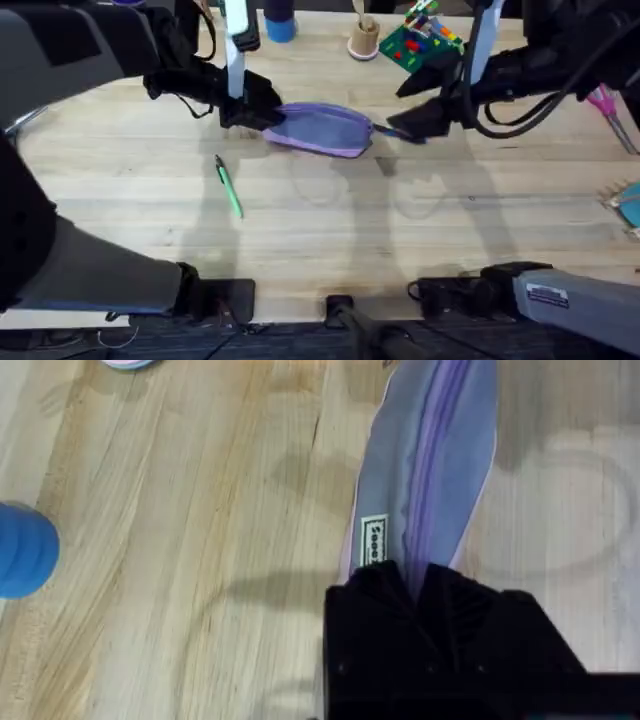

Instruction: Unzip the bag, pick up the pens from the table one at a time and place them inside, then zip the bag closed.

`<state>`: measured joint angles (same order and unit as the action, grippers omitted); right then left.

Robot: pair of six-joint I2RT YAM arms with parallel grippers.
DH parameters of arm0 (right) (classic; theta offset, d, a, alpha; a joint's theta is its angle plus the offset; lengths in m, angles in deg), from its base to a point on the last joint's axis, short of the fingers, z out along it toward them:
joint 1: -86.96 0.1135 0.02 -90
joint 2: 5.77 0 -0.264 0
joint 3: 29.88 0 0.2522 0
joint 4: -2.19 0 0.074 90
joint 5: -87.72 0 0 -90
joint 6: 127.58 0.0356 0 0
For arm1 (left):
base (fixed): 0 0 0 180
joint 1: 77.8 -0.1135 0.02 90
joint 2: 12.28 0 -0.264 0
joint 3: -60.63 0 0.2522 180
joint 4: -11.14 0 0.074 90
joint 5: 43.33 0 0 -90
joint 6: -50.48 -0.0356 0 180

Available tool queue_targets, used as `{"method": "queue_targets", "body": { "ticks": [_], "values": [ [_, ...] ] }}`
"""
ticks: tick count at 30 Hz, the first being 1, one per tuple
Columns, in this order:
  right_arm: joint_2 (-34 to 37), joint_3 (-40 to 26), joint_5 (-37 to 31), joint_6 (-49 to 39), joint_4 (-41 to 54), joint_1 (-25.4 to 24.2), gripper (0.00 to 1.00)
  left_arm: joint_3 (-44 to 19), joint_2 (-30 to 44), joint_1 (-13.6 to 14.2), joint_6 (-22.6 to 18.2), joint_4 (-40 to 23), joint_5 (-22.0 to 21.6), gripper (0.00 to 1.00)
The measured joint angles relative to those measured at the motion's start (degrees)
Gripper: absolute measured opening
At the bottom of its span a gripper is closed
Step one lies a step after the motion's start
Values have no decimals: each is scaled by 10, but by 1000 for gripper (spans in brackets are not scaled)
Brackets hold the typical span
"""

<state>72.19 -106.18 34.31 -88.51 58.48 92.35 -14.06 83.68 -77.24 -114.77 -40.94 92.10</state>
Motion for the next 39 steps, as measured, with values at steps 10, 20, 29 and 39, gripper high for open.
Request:
{"method": "queue_targets", "body": {
  "ticks": [10,20,29,39],
  "values": [
    [0,0,-45,0,51,0,995,0,0,0,0,0,0,43],
    [0,0,-53,0,55,0,996,0,0,0,0,0,0,43],
    [44,0,-52,-1,31,3,996,0,0,0,0,0,0,43],
    [133,0,-28,-1,-32,37,996,0,0,0,0,0,0,43]
  ]
}}
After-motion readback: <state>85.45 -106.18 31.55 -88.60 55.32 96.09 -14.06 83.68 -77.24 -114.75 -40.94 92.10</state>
